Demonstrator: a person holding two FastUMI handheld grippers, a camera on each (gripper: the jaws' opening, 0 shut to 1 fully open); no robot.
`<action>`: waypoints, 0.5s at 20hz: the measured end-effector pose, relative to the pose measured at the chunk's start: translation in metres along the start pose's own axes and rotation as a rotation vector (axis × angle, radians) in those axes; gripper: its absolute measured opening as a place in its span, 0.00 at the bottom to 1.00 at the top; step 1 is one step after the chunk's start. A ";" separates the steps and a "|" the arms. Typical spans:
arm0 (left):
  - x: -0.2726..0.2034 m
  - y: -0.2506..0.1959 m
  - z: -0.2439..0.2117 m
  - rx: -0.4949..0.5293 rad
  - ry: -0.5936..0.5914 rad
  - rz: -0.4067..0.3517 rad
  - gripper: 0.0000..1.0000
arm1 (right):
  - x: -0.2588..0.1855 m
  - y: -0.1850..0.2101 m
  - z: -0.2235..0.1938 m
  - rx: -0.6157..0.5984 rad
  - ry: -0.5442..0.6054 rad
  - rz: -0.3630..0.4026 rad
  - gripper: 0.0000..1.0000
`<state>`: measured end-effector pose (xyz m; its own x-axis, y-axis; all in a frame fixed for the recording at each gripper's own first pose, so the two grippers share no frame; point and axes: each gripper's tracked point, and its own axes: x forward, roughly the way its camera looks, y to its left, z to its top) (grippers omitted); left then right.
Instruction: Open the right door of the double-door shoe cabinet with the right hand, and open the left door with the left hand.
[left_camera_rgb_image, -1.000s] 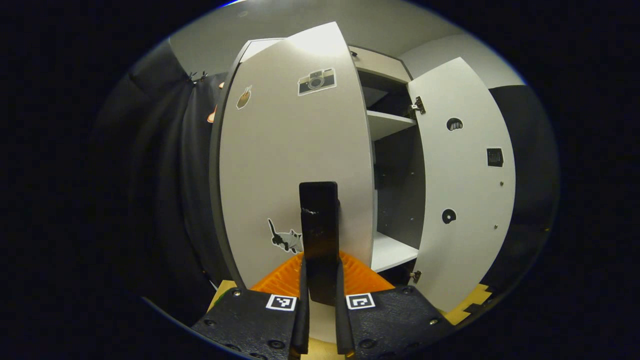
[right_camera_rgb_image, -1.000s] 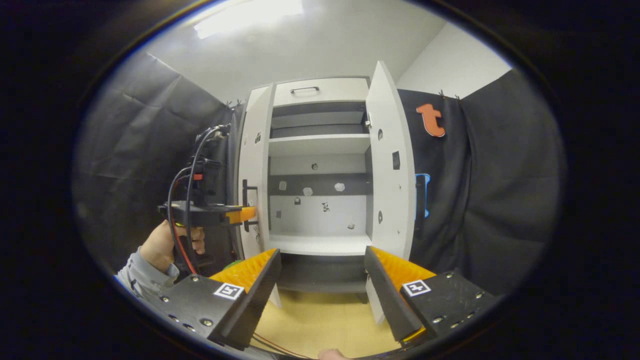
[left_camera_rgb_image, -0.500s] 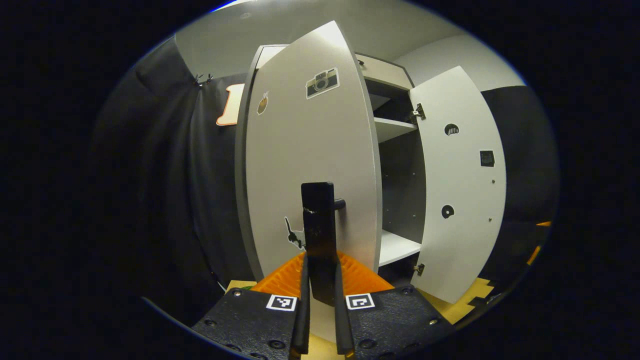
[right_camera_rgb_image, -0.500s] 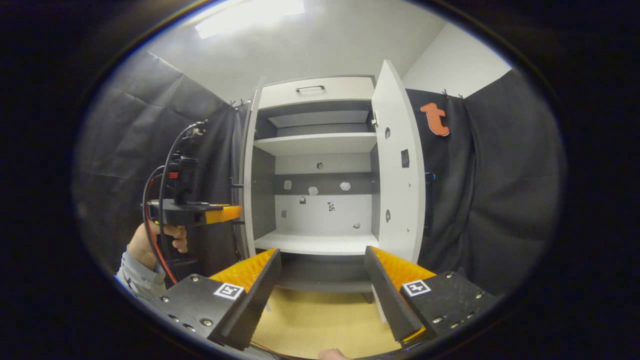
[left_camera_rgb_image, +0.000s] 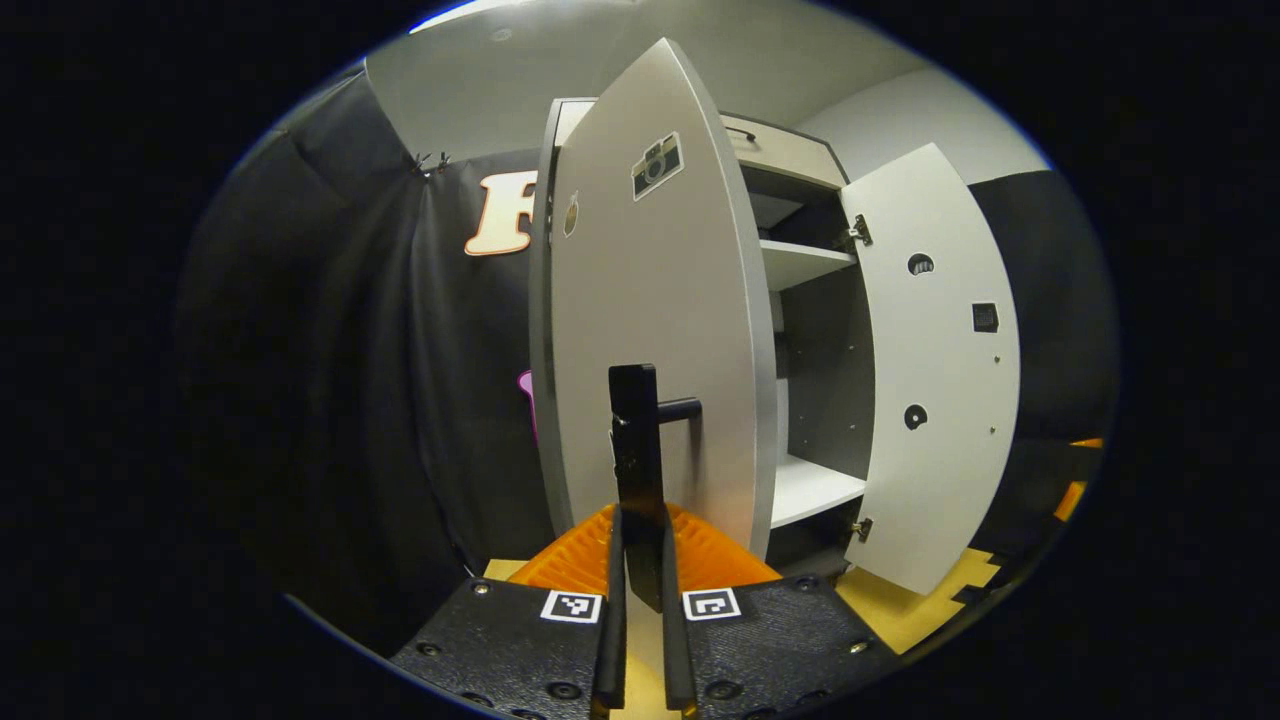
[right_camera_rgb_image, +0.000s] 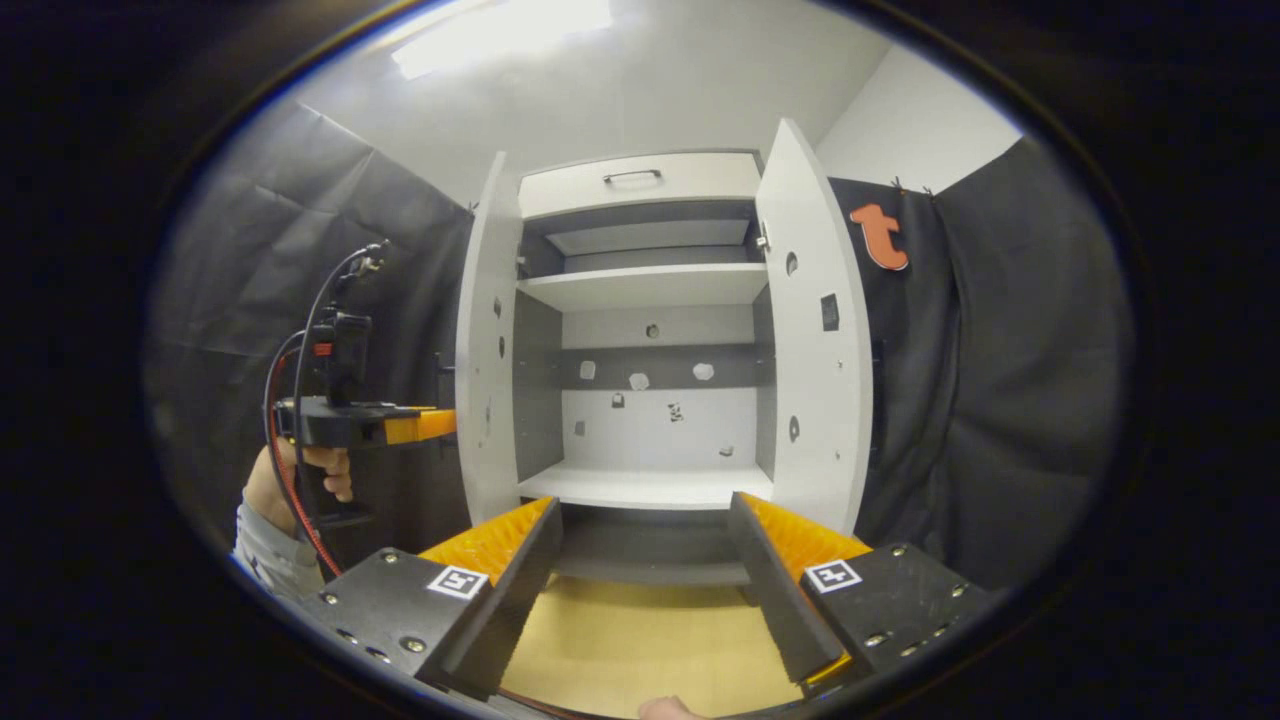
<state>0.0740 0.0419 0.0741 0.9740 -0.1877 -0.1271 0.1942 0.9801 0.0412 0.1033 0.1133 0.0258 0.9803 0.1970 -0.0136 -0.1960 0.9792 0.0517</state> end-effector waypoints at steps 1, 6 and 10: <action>-0.001 0.003 0.000 -0.007 -0.001 0.003 0.15 | 0.001 0.001 0.000 0.001 0.001 0.000 0.99; -0.008 0.026 -0.002 0.008 -0.011 0.053 0.13 | 0.002 0.008 -0.004 -0.011 0.005 0.000 1.00; -0.012 0.052 -0.002 0.014 -0.021 0.130 0.04 | 0.006 0.013 -0.007 -0.004 0.006 0.005 0.99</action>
<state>0.0720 0.0952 0.0758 0.9932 -0.0609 -0.0994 0.0681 0.9952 0.0699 0.1064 0.1280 0.0194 0.9792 0.2022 -0.0195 -0.2011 0.9784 0.0475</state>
